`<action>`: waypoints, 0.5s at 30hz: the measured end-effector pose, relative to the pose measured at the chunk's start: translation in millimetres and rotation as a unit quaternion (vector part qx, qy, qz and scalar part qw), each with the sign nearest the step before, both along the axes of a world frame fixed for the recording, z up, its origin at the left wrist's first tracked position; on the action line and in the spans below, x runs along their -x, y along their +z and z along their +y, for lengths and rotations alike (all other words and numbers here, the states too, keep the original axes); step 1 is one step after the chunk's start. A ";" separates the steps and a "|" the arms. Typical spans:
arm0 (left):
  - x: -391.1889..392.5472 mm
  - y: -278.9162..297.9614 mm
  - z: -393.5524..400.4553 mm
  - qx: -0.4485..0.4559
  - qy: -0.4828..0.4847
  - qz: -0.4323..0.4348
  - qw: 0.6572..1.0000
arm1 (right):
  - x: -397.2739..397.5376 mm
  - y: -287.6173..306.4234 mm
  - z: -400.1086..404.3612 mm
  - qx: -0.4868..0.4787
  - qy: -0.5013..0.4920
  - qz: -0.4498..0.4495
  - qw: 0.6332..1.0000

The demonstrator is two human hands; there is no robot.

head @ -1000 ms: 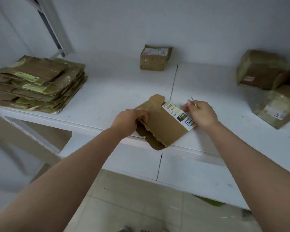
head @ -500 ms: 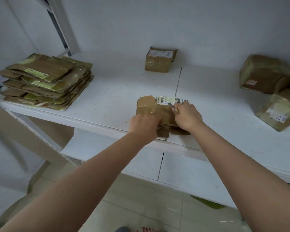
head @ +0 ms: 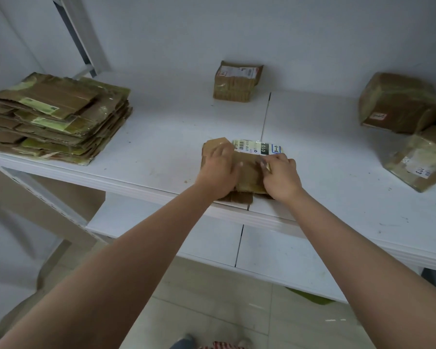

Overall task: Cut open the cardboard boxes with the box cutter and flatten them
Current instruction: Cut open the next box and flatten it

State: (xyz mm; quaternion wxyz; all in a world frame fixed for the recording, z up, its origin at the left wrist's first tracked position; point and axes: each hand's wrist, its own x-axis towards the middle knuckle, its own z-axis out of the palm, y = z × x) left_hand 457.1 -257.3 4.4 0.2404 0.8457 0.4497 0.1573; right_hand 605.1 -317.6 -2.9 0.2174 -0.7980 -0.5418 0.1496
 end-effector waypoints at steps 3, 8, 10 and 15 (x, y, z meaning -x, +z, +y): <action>-4.4 -15.1 -6.5 -0.034 -0.039 0.142 0.989 | -6.8 6.6 7.1 0.000 -0.017 0.003 1.000; -3.9 -12.4 3.4 -0.056 -0.061 0.174 0.981 | -5.5 -7.0 9.1 0.008 0.051 -0.144 0.988; -4.6 -7.0 12.7 -0.014 -0.061 0.137 0.989 | -4.2 -19.0 10.7 0.023 0.070 -0.131 0.989; -7.0 -24.2 10.7 -0.051 -0.068 0.199 0.976 | -7.1 -28.8 14.5 0.050 0.066 -0.153 0.985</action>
